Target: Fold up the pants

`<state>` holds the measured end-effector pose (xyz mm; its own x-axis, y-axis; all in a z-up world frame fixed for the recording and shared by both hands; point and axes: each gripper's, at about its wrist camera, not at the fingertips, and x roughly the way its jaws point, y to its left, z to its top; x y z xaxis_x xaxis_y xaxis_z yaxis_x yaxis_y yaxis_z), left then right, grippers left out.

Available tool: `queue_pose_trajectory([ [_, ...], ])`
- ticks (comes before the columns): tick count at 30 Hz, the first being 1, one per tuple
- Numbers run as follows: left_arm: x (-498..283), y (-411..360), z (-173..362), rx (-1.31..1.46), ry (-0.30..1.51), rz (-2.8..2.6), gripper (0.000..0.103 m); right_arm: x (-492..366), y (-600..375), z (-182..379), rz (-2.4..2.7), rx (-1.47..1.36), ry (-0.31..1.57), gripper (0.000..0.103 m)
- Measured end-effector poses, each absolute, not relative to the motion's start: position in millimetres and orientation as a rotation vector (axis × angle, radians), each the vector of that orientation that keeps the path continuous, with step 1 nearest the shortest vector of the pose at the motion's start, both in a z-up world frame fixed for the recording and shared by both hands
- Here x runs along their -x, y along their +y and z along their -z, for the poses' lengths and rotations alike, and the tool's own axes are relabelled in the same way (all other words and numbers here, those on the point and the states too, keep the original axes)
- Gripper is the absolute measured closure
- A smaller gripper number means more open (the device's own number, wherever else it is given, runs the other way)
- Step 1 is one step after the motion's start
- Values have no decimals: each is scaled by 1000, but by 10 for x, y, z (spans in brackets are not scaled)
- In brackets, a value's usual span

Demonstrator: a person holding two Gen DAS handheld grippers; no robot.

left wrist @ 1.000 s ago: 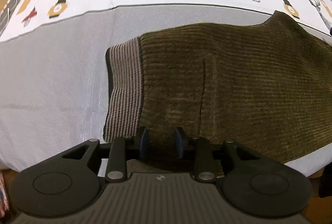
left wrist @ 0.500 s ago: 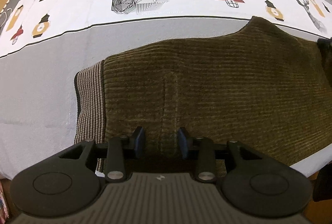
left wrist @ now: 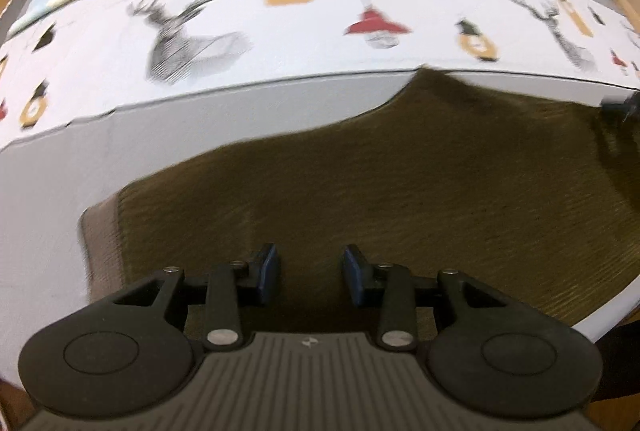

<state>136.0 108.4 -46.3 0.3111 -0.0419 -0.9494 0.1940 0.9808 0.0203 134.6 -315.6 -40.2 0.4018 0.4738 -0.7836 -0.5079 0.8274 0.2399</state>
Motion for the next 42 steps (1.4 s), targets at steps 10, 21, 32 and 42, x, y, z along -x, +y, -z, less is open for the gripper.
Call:
queue_pose_trajectory([
  [10, -1603, -43, 415, -159, 1141, 337, 62, -1217, -4171, 635, -40, 181, 1026, 95],
  [21, -1982, -723, 858, -242, 1166, 434, 67, -372, -5786, 406, 261, -261, 872, 88],
  [32, -2366, -650, 828, -50, 1061, 250, 82, -7, -6080, 656, 351, -221, 1013, 92],
  [42, -2070, -1338, 1204, -389, 1144, 515, 93, 509, -6305, 522, 442, -436, 1012, 69],
])
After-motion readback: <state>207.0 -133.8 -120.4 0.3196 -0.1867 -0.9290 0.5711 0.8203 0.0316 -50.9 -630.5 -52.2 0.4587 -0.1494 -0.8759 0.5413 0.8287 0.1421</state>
